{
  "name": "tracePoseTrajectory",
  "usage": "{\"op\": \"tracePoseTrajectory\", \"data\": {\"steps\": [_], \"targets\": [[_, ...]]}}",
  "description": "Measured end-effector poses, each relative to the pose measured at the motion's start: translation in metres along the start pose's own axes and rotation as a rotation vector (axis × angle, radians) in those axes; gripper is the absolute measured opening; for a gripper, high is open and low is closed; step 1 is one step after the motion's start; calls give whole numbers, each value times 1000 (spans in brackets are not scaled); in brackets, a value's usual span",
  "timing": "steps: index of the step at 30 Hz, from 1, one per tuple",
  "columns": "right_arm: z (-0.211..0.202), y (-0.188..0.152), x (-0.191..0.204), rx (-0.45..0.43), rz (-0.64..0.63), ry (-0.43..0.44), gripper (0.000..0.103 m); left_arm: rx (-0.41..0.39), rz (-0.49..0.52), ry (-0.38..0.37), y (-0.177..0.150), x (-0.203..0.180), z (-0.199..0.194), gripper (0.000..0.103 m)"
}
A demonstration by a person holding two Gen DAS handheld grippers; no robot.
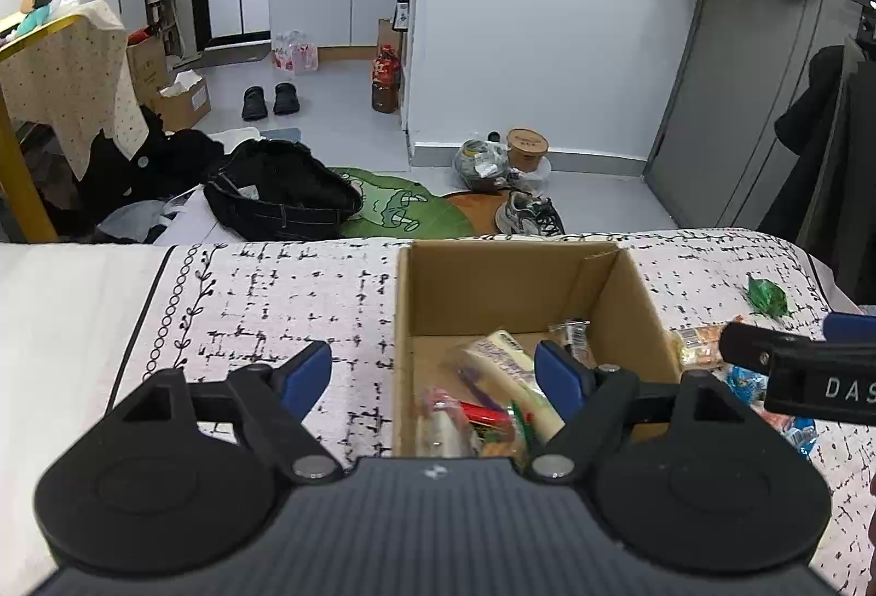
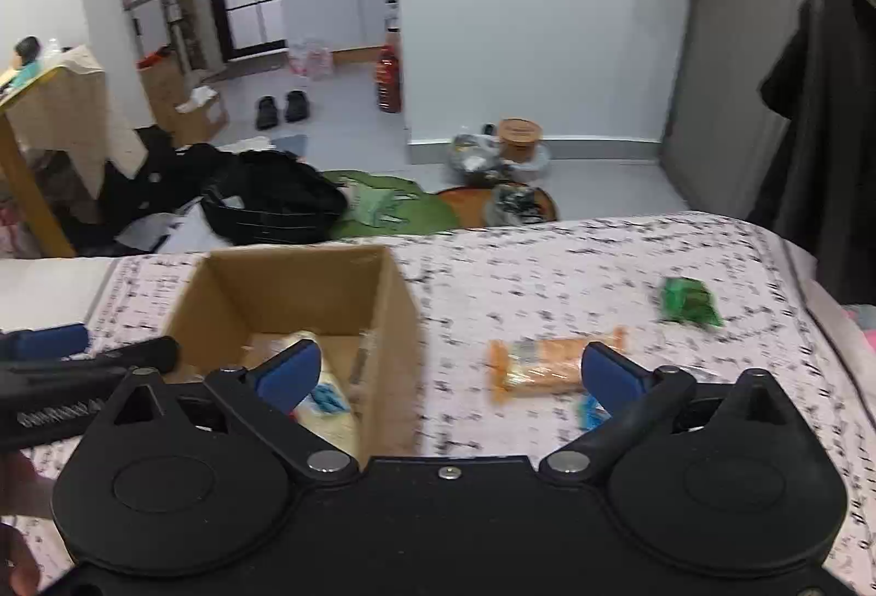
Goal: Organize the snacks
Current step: 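Move both tools back over the snack pile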
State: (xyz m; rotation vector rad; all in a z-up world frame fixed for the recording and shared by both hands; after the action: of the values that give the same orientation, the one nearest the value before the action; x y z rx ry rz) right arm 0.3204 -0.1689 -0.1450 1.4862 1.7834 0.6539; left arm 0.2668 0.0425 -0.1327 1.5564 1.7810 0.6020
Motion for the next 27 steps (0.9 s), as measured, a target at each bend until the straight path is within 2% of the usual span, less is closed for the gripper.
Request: {"op": "tracePoseTrajectory", "data": {"steps": [3, 8, 16, 24, 27], "targets": [[0, -5, -18, -1, 2, -51, 103, -6, 27, 5, 1, -11, -1, 80], [0, -18, -56, 32, 56, -86, 103, -16, 38, 20, 1, -30, 1, 80], [-1, -40, -101, 79, 53, -168, 103, 40, 52, -8, -7, -65, 8, 80], [-2, -58, -133, 109, 68, -190, 103, 78, 113, -91, -19, -110, 14, 80], [-1, -62, -142, 116, 61, -225, 103, 96, 135, -122, -25, -125, 18, 80]]}}
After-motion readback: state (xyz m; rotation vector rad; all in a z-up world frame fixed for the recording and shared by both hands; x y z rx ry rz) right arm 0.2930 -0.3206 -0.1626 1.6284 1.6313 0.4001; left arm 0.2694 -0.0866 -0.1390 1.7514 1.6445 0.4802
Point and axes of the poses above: each gripper's, at about its wrist camera, not at the fingertips, and z roughly the way its jaws point, x to its left, y to its top, the point moved 10 cm from there along z, roughly the way its jaws point, and after that the axes turned 11 degrees about -y, right-handed, at the moved point
